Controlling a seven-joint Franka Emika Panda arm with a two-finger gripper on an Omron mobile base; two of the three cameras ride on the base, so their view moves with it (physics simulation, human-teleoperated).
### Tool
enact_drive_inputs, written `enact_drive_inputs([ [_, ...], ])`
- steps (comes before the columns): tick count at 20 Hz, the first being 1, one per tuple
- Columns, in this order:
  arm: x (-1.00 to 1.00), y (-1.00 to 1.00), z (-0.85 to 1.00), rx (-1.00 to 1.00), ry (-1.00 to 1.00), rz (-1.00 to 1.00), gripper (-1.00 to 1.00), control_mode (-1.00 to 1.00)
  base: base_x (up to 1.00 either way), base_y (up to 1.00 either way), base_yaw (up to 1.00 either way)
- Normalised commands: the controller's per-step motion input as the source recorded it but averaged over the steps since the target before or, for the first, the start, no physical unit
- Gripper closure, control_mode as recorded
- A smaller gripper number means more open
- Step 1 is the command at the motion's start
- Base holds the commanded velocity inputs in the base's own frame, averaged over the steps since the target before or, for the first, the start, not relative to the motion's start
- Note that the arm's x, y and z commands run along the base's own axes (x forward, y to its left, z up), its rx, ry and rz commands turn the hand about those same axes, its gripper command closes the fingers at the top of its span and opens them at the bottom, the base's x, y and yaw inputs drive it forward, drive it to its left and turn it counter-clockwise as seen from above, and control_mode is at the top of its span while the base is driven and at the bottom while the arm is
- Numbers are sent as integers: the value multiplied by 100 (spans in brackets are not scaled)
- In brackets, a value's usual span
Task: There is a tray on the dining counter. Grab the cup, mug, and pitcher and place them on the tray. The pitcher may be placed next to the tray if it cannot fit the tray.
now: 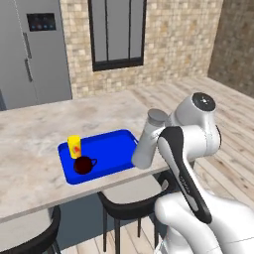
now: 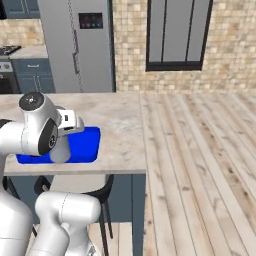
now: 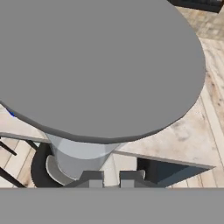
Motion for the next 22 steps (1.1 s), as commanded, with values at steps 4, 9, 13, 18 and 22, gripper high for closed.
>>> enact_drive_inputs([
  [4, 0, 0, 0, 0, 0, 0, 100, 100, 41, 0, 33],
  [9, 0, 0, 0, 0, 0, 0, 100, 100, 53, 0, 24],
  [13, 0, 0, 0, 0, 0, 0, 100, 100, 65, 0, 5],
  [18, 49, -5, 0, 0, 1, 0, 100, -100, 26, -1, 0],
  [22, 91, -12, 0, 0, 3, 0, 100, -100, 0, 0, 0],
])
